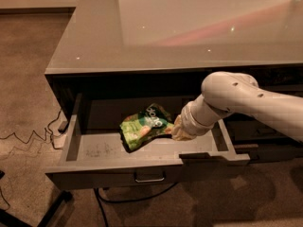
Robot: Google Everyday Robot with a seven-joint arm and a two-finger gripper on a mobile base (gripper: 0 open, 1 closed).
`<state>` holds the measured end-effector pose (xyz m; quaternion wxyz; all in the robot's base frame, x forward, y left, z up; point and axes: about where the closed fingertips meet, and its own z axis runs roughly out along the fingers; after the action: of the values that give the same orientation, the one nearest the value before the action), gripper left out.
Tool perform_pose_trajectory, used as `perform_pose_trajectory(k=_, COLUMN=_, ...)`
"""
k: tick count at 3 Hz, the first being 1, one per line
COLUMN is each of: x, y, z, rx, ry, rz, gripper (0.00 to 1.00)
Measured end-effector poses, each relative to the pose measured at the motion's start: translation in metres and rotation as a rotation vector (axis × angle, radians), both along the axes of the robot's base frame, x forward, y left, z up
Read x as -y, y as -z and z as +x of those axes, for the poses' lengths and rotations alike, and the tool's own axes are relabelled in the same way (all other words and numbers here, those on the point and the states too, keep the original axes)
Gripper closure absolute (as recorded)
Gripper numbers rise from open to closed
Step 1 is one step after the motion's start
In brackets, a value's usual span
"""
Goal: Open top drawer
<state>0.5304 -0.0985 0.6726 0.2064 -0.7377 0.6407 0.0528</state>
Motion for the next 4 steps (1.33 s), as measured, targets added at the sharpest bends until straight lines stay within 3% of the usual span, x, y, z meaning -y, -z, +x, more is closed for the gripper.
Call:
perform_pose_trajectory(k=2, x=-0.004, y=0.032, z=0.016, rx=-0.055, ry=-0.008, rz=-0.092, gripper=1.00)
perform_pose_trajectory(k=4, x=0.013, y=0.036, z=-0.006, rx=-0.091, ry=0.014, rz=-0.185, gripper=1.00)
